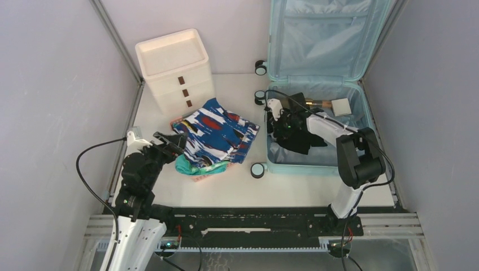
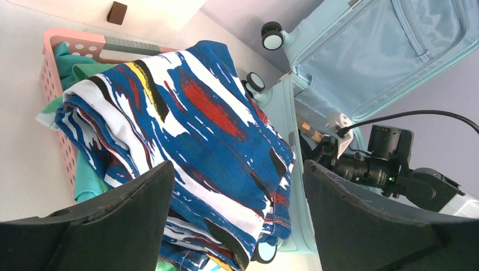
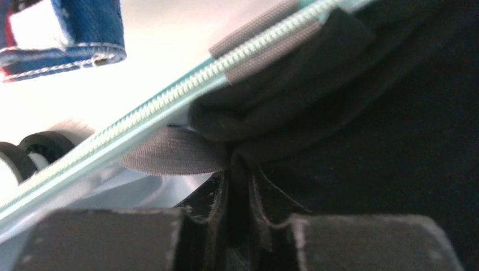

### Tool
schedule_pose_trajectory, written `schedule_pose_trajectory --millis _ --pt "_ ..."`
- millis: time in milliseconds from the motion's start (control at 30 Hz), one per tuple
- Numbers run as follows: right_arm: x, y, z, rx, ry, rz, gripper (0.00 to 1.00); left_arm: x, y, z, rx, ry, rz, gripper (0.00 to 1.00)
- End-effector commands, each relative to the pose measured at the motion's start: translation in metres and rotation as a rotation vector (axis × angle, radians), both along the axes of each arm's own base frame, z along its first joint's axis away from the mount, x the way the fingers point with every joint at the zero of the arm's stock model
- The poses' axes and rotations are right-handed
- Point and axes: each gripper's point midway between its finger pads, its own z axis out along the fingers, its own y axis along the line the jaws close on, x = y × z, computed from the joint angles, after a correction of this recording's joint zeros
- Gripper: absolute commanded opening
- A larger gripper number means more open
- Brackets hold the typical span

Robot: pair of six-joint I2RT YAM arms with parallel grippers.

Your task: Open, take out, and arrange the luggage

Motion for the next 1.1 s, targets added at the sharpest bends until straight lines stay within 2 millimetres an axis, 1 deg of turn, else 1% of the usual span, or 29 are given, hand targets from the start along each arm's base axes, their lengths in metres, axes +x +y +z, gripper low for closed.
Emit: schedule_pose_trajectory --millis 0,100,167,300,367,467,533,600,667,733,800,933,1000,1067 --pt "0.008 -0.008 0.055 0.136 -0.086 0.012 0.13 0.001 -0.003 0.002 -0.021 -0.014 -0.015 0.87" --pt "0.004 -0.018 0.075 0.203 -0.095 0.027 0.02 0.002 -0.004 0.003 -0.024 -0.015 -0.016 0.87" --pt "-0.003 -0.02 0.084 0.243 -0.092 0.055 0.01 0.004 -0.005 0.003 -0.026 -0.016 -0.022 0.87" --pt "-0.016 -0.018 0.08 0.257 -0.046 0.088 0.01 0.007 -0.008 0.004 -0.029 -0.011 -0.034 0.87" --pt "-0.018 -0.02 0.078 0.257 -0.029 0.083 0.01 0.008 -0.009 0.005 -0.028 -0.01 -0.039 0.87" --pt "-0.018 -0.029 0.081 0.263 -0.024 0.06 0.01 0.007 -0.009 0.009 -0.027 -0.018 -0.044 0.87" --pt "-0.019 -0.037 0.079 0.248 -0.019 0.05 0.01 0.006 -0.009 0.009 -0.028 -0.019 -0.042 0.87" --pt "-0.016 -0.044 0.078 0.245 -0.012 0.016 0.01 0.006 -0.009 0.007 -0.032 -0.017 -0.04 0.87" --pt "-0.01 -0.046 0.076 0.245 0.0 -0.028 0.01 0.007 -0.01 0.006 -0.04 -0.019 -0.043 0.87" --pt "-0.001 -0.043 0.075 0.25 0.003 -0.085 0.02 0.008 -0.012 0.004 -0.052 -0.015 -0.047 0.87" --pt "0.006 -0.034 0.074 0.26 0.002 -0.113 0.06 0.01 -0.013 0.005 -0.057 -0.013 -0.053 0.87" --pt "0.003 -0.001 0.071 0.278 0.013 -0.078 0.16 0.01 -0.014 0.008 -0.05 -0.009 -0.06 0.87" --pt "0.002 0.01 0.067 0.27 0.01 -0.062 0.21 0.009 -0.013 0.008 -0.047 -0.008 -0.058 0.87" --pt "0.004 0.015 0.065 0.262 0.002 -0.065 0.28 0.007 -0.012 0.007 -0.048 -0.008 -0.053 0.87"
